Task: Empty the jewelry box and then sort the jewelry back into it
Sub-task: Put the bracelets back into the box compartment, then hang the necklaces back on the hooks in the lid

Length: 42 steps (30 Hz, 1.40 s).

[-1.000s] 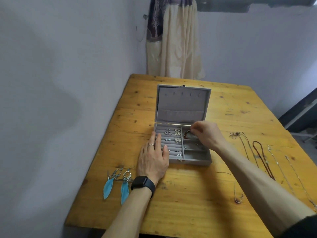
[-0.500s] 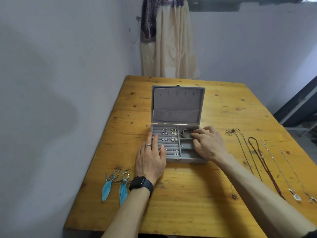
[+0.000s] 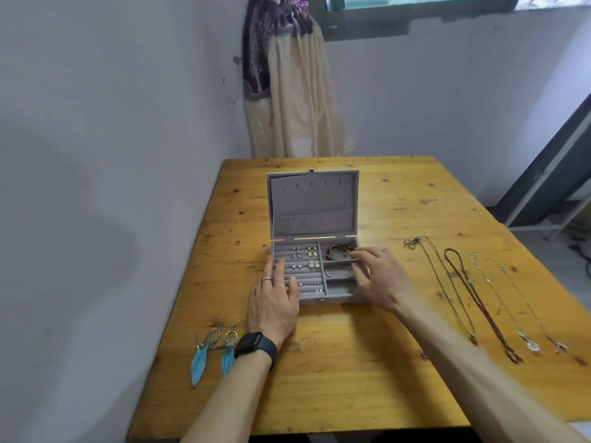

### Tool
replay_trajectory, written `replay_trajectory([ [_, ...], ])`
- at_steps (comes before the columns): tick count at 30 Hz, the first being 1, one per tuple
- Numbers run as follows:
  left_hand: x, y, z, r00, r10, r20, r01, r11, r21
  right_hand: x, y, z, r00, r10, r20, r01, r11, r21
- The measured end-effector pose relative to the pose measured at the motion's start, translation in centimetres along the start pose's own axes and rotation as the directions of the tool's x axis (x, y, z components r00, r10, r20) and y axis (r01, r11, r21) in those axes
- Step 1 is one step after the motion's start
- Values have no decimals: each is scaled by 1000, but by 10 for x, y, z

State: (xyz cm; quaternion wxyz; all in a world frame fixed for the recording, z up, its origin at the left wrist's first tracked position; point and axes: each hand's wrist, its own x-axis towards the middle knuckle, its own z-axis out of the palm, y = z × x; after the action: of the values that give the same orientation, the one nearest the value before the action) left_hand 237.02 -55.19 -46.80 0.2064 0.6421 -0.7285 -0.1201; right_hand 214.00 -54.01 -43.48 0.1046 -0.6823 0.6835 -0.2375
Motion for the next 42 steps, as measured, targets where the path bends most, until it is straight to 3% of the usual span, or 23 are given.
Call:
replay_trajectory([
  [5,4,15,-12,1000,29,-7,-29,999,17,-38,4,-18,990,4,-139,12,994,112],
  [11,5,72,-14,974,226,4,-226,974,-12,-84,29,-44,972,110,-206,-65,975,214],
  [15,3,119,-1,936,351,32,-349,936,-54,-98,54,-63,960,177,-215,-129,967,221],
  [19,10,159,20,879,463,114,-467,884,17,-95,85,-79,944,219,-247,-177,967,181],
  [28,51,198,68,835,347,427,-466,858,214,-26,149,-96,945,298,-137,-293,954,61],
  [37,56,192,83,833,323,448,-477,831,286,48,171,-70,936,334,110,-314,934,-170],
  [42,56,190,84,831,330,448,-478,835,272,57,165,-58,947,290,137,-248,933,-260],
])
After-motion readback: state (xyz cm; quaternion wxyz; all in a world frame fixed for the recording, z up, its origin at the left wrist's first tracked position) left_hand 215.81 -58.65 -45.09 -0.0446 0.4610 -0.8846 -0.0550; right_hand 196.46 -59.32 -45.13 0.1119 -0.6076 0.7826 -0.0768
